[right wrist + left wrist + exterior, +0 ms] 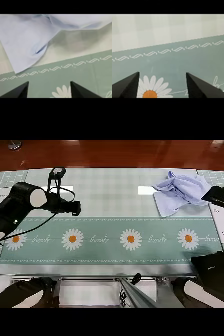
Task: Fold the shirts.
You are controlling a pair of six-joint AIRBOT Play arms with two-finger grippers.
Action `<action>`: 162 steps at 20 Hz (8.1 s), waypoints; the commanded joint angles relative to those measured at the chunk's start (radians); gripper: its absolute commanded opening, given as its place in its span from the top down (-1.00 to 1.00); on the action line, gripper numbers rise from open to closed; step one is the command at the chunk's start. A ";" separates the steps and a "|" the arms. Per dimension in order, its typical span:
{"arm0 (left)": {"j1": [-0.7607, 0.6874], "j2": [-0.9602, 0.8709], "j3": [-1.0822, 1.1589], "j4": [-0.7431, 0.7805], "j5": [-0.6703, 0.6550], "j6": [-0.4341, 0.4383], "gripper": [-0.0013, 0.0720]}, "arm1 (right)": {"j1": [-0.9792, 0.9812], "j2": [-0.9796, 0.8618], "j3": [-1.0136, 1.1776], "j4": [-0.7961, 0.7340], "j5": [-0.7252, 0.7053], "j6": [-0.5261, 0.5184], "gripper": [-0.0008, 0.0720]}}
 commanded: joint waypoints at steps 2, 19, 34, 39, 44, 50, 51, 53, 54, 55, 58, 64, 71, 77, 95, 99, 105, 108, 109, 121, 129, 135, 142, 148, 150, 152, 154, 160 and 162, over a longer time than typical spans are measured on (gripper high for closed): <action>0.000 0.000 0.000 0.000 0.000 0.001 -0.95 | 0.000 -0.001 0.001 0.012 0.017 -0.003 -0.64; 0.000 -0.001 0.000 0.000 0.015 0.001 -0.95 | -0.001 -0.247 0.087 0.120 -0.323 0.124 -0.64; 0.000 -0.001 0.000 0.000 0.034 0.001 -0.95 | -0.034 -0.494 0.296 -0.208 -0.138 0.213 -0.71; 0.000 -0.001 0.000 0.000 0.034 0.001 -0.95 | -0.033 -0.597 0.296 0.082 -0.190 0.206 -0.71; 0.000 -0.001 0.000 0.000 0.040 0.001 -0.95 | -0.014 -0.629 0.296 0.267 -0.328 0.209 -0.03; 0.000 -0.006 0.000 0.000 0.093 0.001 -0.95 | 0.023 -0.569 0.316 0.351 -0.257 0.090 0.93; 0.000 -0.006 0.001 0.000 0.093 0.001 -0.95 | 0.039 -0.530 0.333 0.353 -0.227 0.036 0.93; 0.000 -0.005 0.020 -0.006 0.066 0.000 -0.91 | 0.075 -0.425 0.375 0.360 -0.184 -0.039 0.93; 0.000 -0.005 0.052 -0.019 0.017 0.000 -0.90 | 0.095 -0.359 0.402 0.373 -0.166 -0.053 0.93; 0.000 -0.003 0.090 -0.024 -0.034 0.001 -0.90 | 0.116 -0.291 0.427 0.394 -0.154 -0.054 0.93; 0.000 0.011 0.243 -0.026 -0.168 0.030 -0.90 | 0.197 -0.058 0.476 0.414 -0.229 -0.073 0.93; 0.000 0.153 0.586 -0.026 -0.230 0.050 -0.90 | 0.232 0.256 0.499 0.414 -0.262 0.000 0.93; 0.000 0.338 0.654 -0.023 -0.302 0.098 -0.90 | 0.390 0.243 0.410 0.415 0.132 0.007 0.93; 0.000 0.338 0.607 -0.011 -0.434 0.098 -0.89 | 0.967 0.183 0.112 0.141 -0.092 0.114 0.93; 0.000 0.348 -0.414 -0.473 -0.044 0.063 -0.87 | 0.592 0.127 0.001 -0.327 0.121 0.045 -0.63; 0.000 0.346 -0.580 -0.612 0.080 0.118 -0.68 | 0.360 0.127 -0.036 -0.119 0.087 -0.001 -0.64; -0.001 0.243 -0.616 -0.719 0.140 0.259 -0.68 | 0.312 0.127 -0.124 -0.014 0.041 -0.035 -0.64; -0.021 0.112 -0.612 -0.815 0.209 0.340 -0.68 | 0.312 0.127 -0.146 -0.012 0.043 -0.035 -0.63; -0.037 0.069 -0.608 -0.869 0.248 0.378 -0.68 | 0.312 0.127 -0.145 -0.012 0.044 -0.035 -0.63; -0.112 -0.061 -0.569 -1.002 0.302 0.530 0.93 | 0.069 0.126 -0.421 0.264 -0.108 -0.068 -0.65; -0.112 -0.022 -0.567 -1.003 0.283 0.529 0.93 | 0.072 0.018 -0.626 0.504 -0.147 -0.187 -0.64; -0.099 0.003 -0.566 -1.003 0.282 0.525 0.93 | 0.248 -0.033 -0.614 0.505 -0.270 -0.167 0.93; 0.154 0.480 -0.401 -1.001 0.330 0.531 0.93 | 0.183 0.303 -0.259 0.452 -0.219 -0.180 0.94; 0.299 0.660 0.023 -1.002 0.338 0.545 0.93 | 0.183 0.484 0.023 0.521 -0.233 -0.150 0.94; 0.299 0.659 0.182 -0.988 0.328 0.564 0.93 | 0.183 0.502 0.151 0.519 -0.233 -0.142 0.94; 0.299 0.656 0.348 -0.911 0.314 0.570 0.93 | 0.183 0.503 0.303 0.504 -0.237 -0.135 0.94; 0.299 0.652 0.481 -0.845 0.281 0.557 0.93 | 0.183 0.503 0.435 0.463 -0.274 -0.117 0.94; 0.299 0.649 0.599 -0.709 0.092 0.439 0.93 | 0.183 0.501 0.625 0.308 -0.344 -0.044 0.94; 0.299 0.640 0.599 -0.658 0.015 0.396 0.93 | 0.183 0.501 0.628 0.308 -0.323 -0.044 0.94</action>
